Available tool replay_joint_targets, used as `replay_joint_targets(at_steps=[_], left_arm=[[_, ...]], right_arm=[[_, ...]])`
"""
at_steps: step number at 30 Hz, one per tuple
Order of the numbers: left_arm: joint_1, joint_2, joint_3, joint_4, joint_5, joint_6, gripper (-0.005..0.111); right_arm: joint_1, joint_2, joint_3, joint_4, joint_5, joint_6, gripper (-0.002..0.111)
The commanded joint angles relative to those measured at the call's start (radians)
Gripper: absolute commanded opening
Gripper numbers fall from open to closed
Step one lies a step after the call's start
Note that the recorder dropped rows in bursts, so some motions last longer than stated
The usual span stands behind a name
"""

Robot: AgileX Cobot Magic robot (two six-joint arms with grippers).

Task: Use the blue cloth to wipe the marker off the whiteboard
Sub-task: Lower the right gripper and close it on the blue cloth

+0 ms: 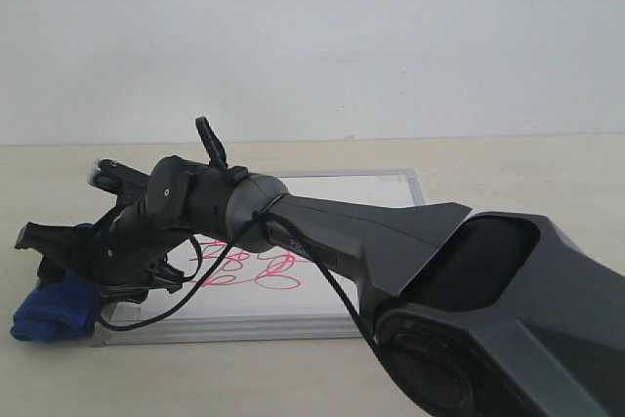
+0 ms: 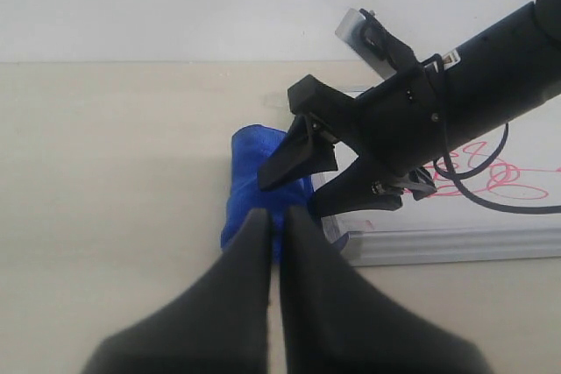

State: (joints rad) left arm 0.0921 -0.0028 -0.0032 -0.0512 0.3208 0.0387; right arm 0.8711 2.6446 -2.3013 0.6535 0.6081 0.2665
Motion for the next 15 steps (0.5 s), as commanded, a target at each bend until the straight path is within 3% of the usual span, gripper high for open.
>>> replay_joint_targets(at_steps=[1,8,13,15], left_arm=[[-0.008,0.003,0.003,-0.012,-0.006,0.005,0.004],[-0.008,0.003,0.003,-0.012,-0.006,0.005,0.004],[-0.008,0.003,0.003,-0.012,-0.006,0.005,0.004],[-0.008,0.003,0.003,-0.012,-0.006,0.005,0.004]], right_arm=[[-0.001,-0.001,-0.003,-0.006,-0.001,-0.004,0.063],[-0.001,-0.001,-0.003,-0.016,0.008,0.011,0.062],[-0.001,0.020,-0.004,-0.007,0.012,0.013,0.048],[-0.001,0.034,-0.004,0.004,0.018,0.013,0.047]])
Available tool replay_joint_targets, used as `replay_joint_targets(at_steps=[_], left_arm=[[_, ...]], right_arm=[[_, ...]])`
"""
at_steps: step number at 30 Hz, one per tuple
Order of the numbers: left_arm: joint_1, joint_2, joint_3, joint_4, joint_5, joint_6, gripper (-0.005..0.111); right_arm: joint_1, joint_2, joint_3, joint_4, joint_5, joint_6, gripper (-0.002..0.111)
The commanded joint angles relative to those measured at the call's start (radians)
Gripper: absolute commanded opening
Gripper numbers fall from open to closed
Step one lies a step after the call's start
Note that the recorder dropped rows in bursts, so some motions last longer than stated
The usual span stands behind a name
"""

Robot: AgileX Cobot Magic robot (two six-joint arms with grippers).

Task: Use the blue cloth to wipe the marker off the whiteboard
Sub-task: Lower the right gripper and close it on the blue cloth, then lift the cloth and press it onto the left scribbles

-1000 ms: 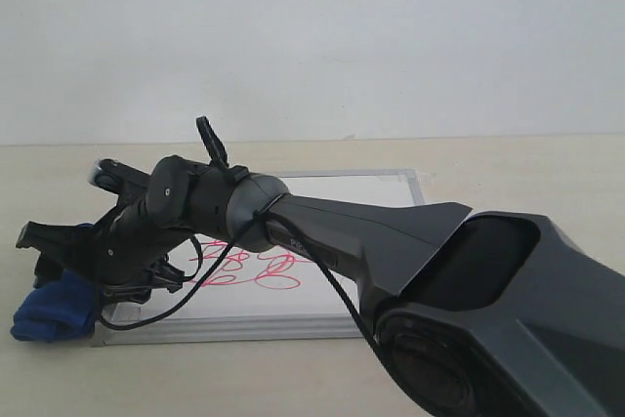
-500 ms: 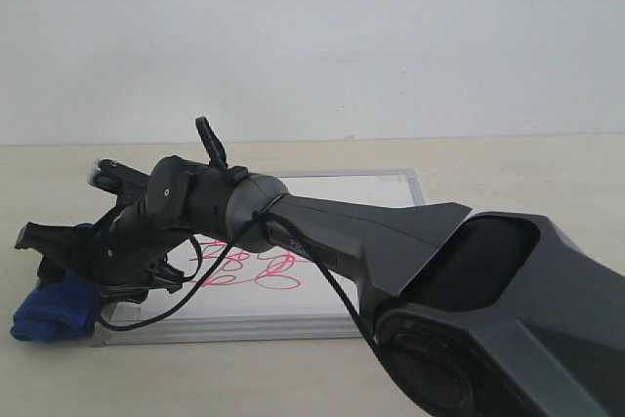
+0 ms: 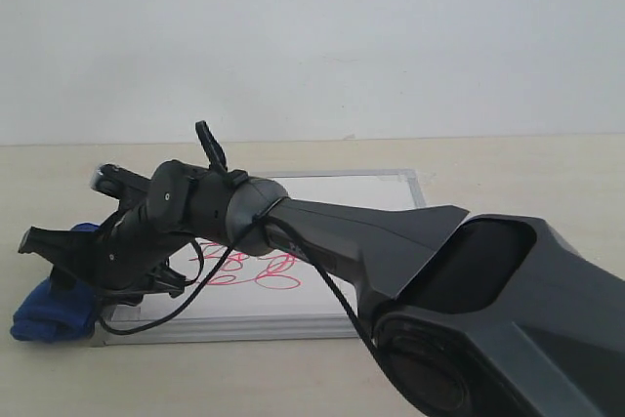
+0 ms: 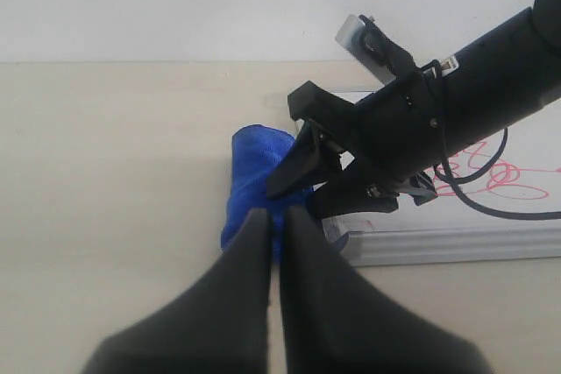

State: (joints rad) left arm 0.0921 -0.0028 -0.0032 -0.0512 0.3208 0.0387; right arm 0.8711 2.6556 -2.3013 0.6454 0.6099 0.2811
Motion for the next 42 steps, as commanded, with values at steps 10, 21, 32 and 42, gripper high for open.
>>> replay_joint_targets(at_steps=[10,21,32,42], left_arm=[[-0.008,0.003,0.003,-0.012,-0.006,0.005,0.004],[-0.008,0.003,0.003,-0.012,-0.006,0.005,0.004],[-0.008,0.003,0.003,-0.012,-0.006,0.005,0.004],[-0.008,0.003,0.003,-0.012,-0.006,0.005,0.004]], right_arm=[[-0.001,0.038,-0.004,0.014,0.024,0.025,0.009],[-0.001,-0.004,-0.033,0.014,0.013,-0.106,0.000],[-0.012,-0.106,-0.155,-0.213,0.081,-0.107,0.000],[-0.092,-0.155,-0.153,-0.397,0.416,-0.088,0.000]])
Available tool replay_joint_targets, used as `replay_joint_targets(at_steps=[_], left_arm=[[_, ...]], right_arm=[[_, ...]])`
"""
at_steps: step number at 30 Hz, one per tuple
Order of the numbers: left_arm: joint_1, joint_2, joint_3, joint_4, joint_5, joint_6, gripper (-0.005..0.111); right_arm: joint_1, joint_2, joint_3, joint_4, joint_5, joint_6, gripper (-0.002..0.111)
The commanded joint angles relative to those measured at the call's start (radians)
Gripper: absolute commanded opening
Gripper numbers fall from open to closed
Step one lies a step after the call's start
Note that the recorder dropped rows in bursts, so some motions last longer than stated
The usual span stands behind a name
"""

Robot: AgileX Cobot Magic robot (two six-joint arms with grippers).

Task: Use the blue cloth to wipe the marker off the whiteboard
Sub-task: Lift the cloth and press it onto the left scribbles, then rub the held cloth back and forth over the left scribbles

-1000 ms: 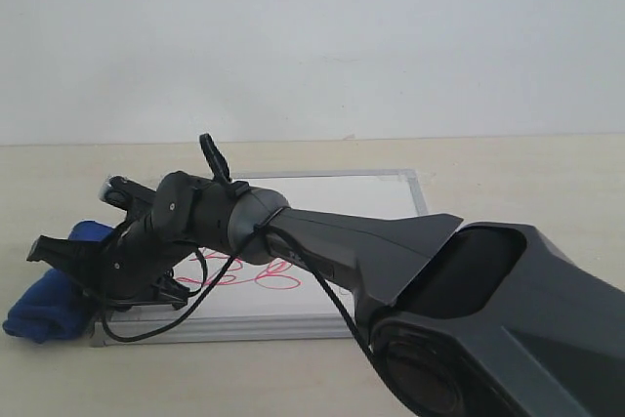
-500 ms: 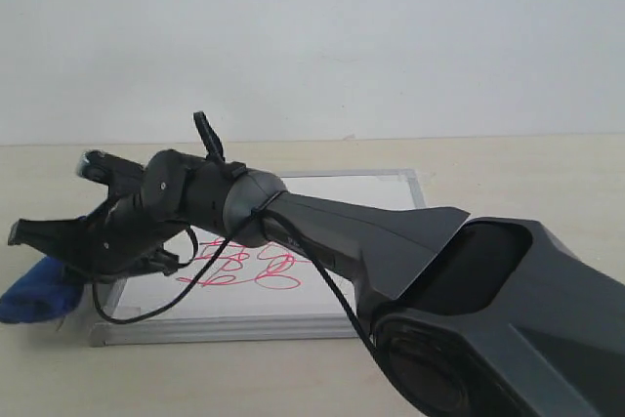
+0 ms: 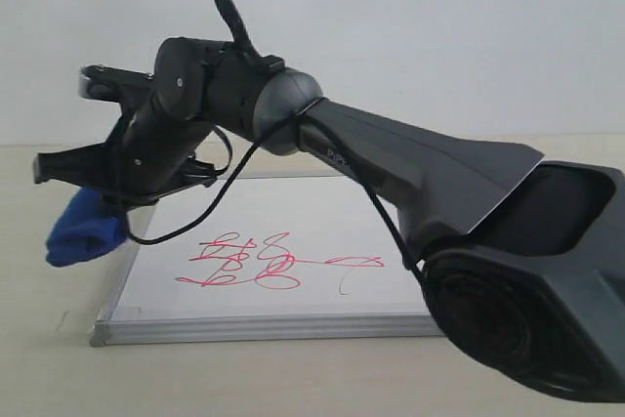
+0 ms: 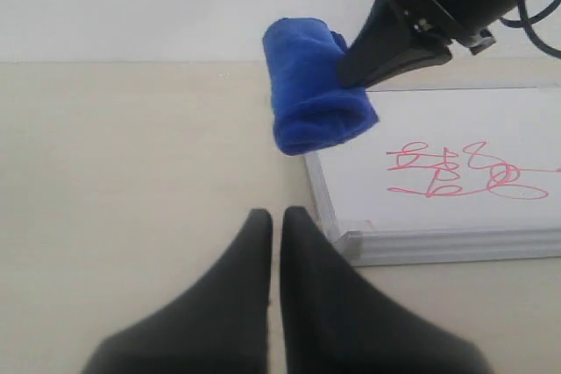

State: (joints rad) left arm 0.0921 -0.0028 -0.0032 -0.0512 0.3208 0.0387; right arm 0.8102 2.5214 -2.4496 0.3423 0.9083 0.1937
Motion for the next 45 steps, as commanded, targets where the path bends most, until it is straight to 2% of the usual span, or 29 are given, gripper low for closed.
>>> replay_joint_targets(at_steps=[1,7,17,22,30,33,39,41,45], left_arm=[[-0.008,0.003,0.003,-0.012,-0.006,0.005,0.004],[-0.008,0.003,0.003,-0.012,-0.006,0.005,0.004],[-0.008,0.003,0.003,-0.012,-0.006,0.005,0.004],[-0.008,0.003,0.003,-0.012,-0.006,0.005,0.004],[-0.008,0.003,0.003,-0.012,-0.006,0.005,0.004],[-0.008,0.003,0.003,-0.012,-0.006,0.005,0.004],[-0.008,0.003,0.003,-0.012,-0.006,0.005,0.004],[-0.008,0.003,0.003,-0.012,-0.006,0.005,0.004],[-0.008,0.003,0.003,-0.012,-0.006,0.005,0.004]], right_arm=[[-0.034,-0.021,-0.005,-0.124,0.155,-0.001,0.000],[-0.036,-0.021,-0.005,-0.227,0.308,-0.010,0.000],[-0.034,0.029,-0.005,-0.296,0.313,-0.065,0.000],[-0.032,0.073,-0.005,-0.297,0.313,0.047,0.000],[-0.034,0.091,-0.005,-0.305,0.313,0.067,0.000],[-0.034,0.091,-0.005,-0.305,0.313,0.067,0.007],[-0.034,0.091,-0.005,-0.296,0.313,0.067,0.041],[-0.034,0.091,-0.005,-0.294,0.313,0.072,0.045],[-0.034,0.072,-0.005,-0.288,0.313,0.092,0.045]])
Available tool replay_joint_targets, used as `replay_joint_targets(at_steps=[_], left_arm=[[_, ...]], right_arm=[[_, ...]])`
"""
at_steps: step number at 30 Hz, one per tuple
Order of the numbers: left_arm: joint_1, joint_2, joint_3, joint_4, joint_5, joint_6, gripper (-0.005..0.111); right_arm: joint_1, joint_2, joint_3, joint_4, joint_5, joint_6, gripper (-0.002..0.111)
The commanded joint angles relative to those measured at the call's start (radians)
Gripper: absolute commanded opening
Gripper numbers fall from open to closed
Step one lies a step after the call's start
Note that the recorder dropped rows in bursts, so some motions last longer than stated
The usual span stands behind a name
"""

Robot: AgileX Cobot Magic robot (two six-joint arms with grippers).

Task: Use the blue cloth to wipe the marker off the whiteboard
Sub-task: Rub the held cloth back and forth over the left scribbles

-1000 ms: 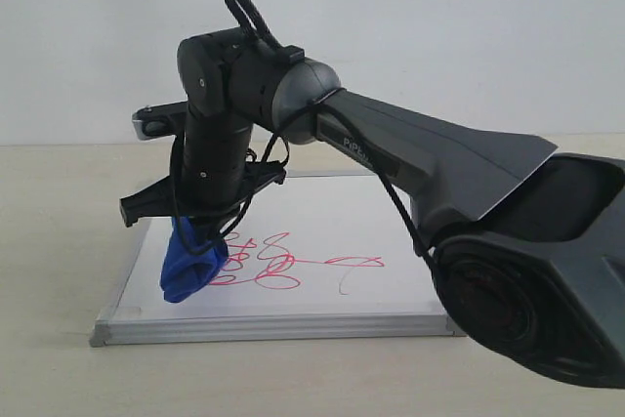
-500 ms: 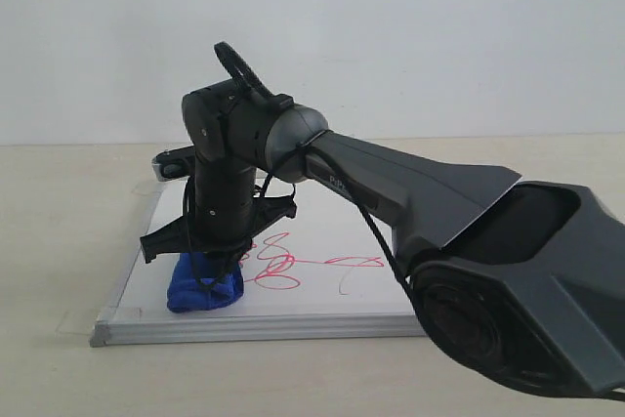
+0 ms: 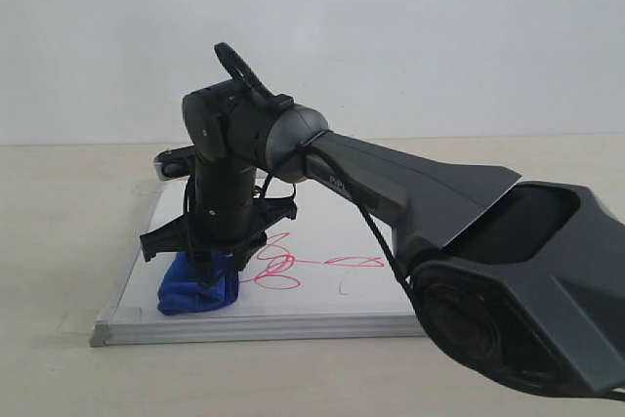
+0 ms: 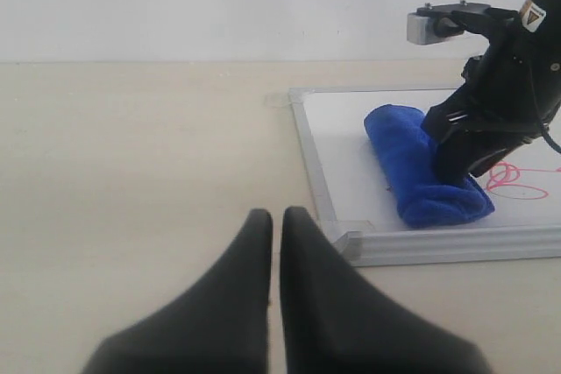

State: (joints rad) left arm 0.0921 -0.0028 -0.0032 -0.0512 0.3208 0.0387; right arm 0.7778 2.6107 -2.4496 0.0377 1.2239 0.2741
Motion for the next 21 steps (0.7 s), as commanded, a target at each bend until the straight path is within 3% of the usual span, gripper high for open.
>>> replay_joint_targets(at_steps=[1,9,14,21], left_arm=[[-0.008,0.003,0.003,-0.012,-0.006,0.005,0.004],[-0.008,0.003,0.003,-0.012,-0.006,0.005,0.004],[-0.008,0.003,0.003,-0.012,-0.006,0.005,0.004],[-0.008,0.003,0.003,-0.012,-0.006,0.005,0.004]], right_arm=[[-0.001,-0.030,-0.005,0.016,-0.003,0.012,0.045],[-0.001,-0.087,-0.005,0.012,-0.003,0.034,0.048],[-0.001,-0.087,-0.005,0.016,-0.003,0.064,0.067],[-0.001,-0.038,-0.005,0.049,-0.032,0.118,0.067]])
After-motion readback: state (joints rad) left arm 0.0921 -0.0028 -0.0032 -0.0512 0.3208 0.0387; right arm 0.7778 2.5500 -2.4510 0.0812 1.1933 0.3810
